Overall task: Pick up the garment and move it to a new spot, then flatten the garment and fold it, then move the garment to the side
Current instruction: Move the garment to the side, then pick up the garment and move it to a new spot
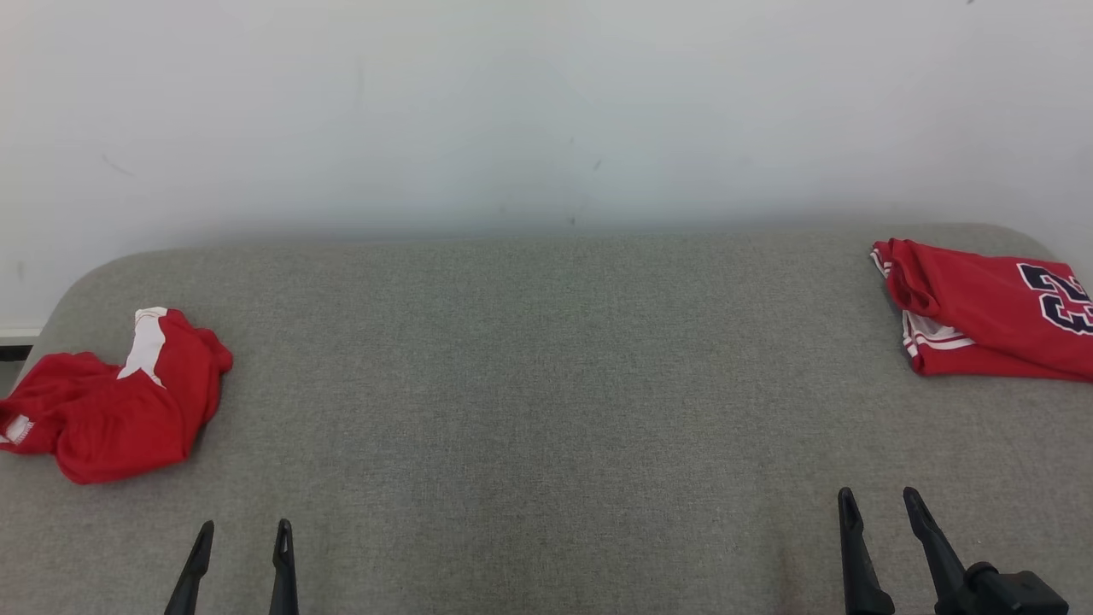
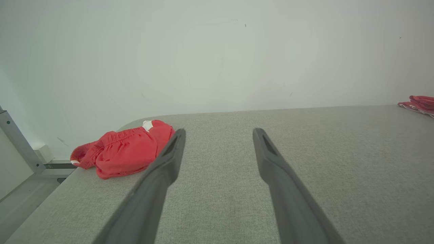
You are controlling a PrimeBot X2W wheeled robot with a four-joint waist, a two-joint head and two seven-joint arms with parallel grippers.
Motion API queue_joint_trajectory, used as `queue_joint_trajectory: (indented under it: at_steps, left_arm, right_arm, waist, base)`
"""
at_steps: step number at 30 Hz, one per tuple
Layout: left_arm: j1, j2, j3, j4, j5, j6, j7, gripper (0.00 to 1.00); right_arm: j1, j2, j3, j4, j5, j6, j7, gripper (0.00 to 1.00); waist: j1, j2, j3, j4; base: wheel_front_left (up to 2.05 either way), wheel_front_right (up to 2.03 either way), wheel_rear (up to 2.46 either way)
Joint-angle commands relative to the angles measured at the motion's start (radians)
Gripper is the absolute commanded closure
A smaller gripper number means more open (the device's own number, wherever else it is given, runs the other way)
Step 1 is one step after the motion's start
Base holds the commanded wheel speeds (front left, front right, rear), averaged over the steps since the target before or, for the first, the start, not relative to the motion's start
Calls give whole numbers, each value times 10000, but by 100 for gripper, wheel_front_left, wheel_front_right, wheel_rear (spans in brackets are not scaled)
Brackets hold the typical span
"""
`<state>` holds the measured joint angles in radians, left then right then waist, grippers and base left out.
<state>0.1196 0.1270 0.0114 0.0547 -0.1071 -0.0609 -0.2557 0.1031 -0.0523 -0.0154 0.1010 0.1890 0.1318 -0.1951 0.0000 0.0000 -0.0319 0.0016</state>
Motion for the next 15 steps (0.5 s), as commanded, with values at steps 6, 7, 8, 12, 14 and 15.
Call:
queue_joint_trajectory:
  at_steps: [6, 7, 8, 12, 14, 15]
  left_arm:
    - [-106, 75, -60, 43, -35, 84, 75, 0]
    - [-99, 85, -63, 43, -47, 80, 82, 0]
    - [-92, 88, -66, 43, -51, 94, 71, 0]
    - [-84, 89, -91, 63, -83, 130, 95, 0]
    - [-109, 95, -145, 68, -76, 137, 122, 0]
    - [-126, 103, -141, 71, -95, 147, 153, 0]
  right_arm:
    - [104, 24, 0, 40, 26, -27, -58, 0]
    - [110, 25, 10, 41, 38, -27, -59, 0]
    - [120, 25, 16, 42, 46, -27, -61, 0]
    - [152, 26, 48, 58, 59, -27, -65, 0]
    - [181, 26, 81, 61, 83, -27, -51, 0]
    - [191, 25, 124, 71, 108, -27, -40, 0]
  waist:
    - [0, 0, -66, 68]
    - [0, 0, -74, 80]
    - [0, 0, -84, 100]
    - [0, 0, -120, 210]
    - [0, 0, -133, 342]
    - [0, 0, -135, 415]
  base:
    - [0, 0, 0]
    - [0, 0, 0]
    - [0, 0, 0]
    - [0, 0, 0]
    - [0, 0, 0]
    - [0, 0, 0]
